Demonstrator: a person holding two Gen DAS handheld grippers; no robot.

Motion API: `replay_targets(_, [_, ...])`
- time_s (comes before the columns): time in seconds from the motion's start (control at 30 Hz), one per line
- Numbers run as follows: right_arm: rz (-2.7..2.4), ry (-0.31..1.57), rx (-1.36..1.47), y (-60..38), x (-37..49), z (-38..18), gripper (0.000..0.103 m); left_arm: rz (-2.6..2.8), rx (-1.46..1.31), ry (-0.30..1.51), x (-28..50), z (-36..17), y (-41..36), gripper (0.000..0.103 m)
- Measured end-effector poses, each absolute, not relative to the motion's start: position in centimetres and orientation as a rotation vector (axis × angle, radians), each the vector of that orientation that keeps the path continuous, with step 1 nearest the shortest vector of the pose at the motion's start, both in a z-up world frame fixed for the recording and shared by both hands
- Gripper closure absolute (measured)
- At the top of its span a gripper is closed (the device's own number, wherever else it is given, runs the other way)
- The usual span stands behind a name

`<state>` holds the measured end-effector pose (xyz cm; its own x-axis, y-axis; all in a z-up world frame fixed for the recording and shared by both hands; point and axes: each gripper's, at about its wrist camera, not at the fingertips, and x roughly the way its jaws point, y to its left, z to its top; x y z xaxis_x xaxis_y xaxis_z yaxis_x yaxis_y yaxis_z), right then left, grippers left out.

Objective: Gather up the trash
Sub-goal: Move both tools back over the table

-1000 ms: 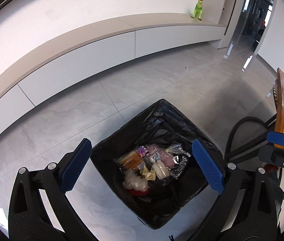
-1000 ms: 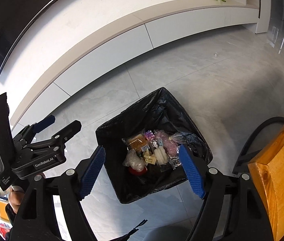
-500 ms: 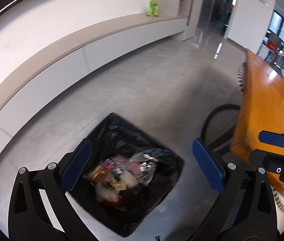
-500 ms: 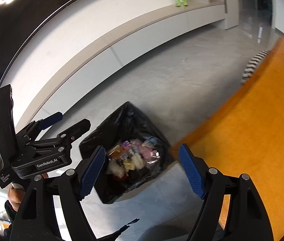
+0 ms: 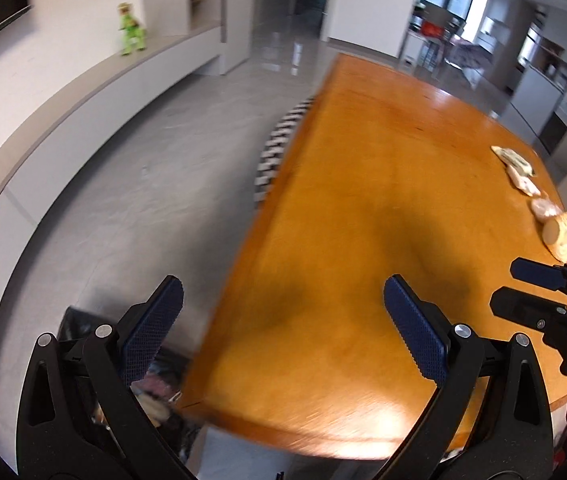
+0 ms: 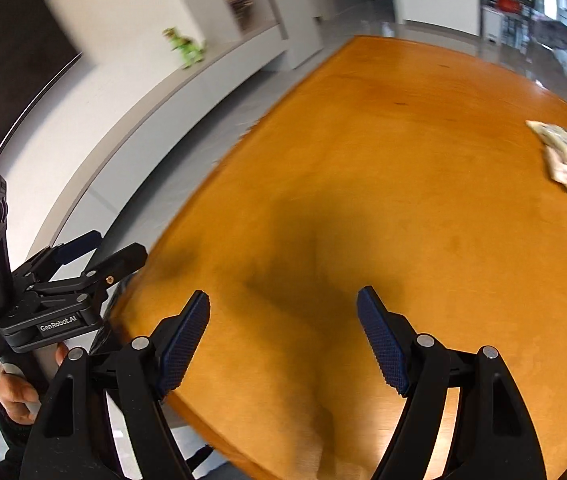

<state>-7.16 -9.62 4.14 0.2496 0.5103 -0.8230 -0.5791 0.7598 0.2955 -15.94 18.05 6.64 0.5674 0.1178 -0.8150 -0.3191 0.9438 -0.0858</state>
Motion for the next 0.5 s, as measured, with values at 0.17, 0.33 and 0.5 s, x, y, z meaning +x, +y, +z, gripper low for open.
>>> replay_targets(0.17, [0.607,1.087,0.000,-16.5,-3.7,3.8,0.026,0.147,-0.180,0.974,-9.9,6.5,13.1,0.006])
replay_targets(0.33, [0.487,1.083,0.069,-23.2,-0.7,3.4,0.026,0.057,-0.147,1.019,-5.6,6.2,8.8,0.006])
replay_targets(0.5, [0.379,1.080,0.108,-28.7,1.7,3.1,0.026,-0.048,-0.125,1.059,-2.3,5.9,3.8,0.006])
